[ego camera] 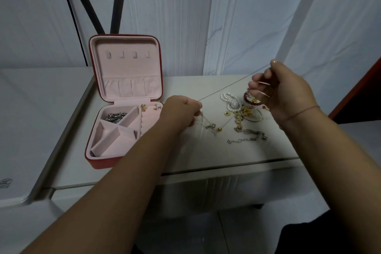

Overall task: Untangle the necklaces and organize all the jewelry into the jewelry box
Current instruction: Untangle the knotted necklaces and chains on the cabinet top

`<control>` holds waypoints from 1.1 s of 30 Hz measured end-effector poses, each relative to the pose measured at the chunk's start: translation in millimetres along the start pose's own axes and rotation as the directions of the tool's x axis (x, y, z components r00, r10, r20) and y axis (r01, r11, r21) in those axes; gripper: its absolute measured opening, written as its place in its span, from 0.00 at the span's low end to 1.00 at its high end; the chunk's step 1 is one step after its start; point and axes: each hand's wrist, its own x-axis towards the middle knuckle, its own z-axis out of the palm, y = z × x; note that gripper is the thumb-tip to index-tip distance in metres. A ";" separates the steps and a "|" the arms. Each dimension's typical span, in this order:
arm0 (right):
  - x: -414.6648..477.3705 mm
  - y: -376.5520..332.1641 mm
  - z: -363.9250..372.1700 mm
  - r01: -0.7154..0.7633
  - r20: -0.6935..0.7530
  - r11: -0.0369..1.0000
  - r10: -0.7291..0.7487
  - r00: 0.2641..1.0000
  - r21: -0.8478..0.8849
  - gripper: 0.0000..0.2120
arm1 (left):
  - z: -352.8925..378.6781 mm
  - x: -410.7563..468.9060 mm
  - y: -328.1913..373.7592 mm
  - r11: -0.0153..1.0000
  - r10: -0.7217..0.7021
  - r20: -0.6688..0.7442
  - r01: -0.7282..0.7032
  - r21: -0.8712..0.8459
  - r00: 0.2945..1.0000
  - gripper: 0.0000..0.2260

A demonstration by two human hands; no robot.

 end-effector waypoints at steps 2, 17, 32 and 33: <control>-1.4 -3.1 -1.7 -0.091 0.057 0.990 0.085 0.995 0.107 0.20 | -0.3 0.4 -1.1 0.998 0.024 -0.027 -0.022 0.059 0.999 0.11; -2.7 -12.4 -6.9 -0.137 0.227 0.972 0.091 0.970 0.194 0.27 | -7.5 -5.1 4.8 0.995 0.026 0.094 -0.035 0.094 0.995 0.05; -18.8 -15.5 3.7 0.089 0.341 0.996 -0.091 0.936 0.021 0.23 | -6.9 -8.8 3.7 0.890 0.000 0.347 -0.158 0.427 0.938 0.08; -20.3 -15.9 4.6 0.106 0.356 0.994 -0.099 0.929 0.000 0.23 | -5.5 -9.5 3.4 0.890 -0.012 0.362 -0.155 0.429 0.932 0.09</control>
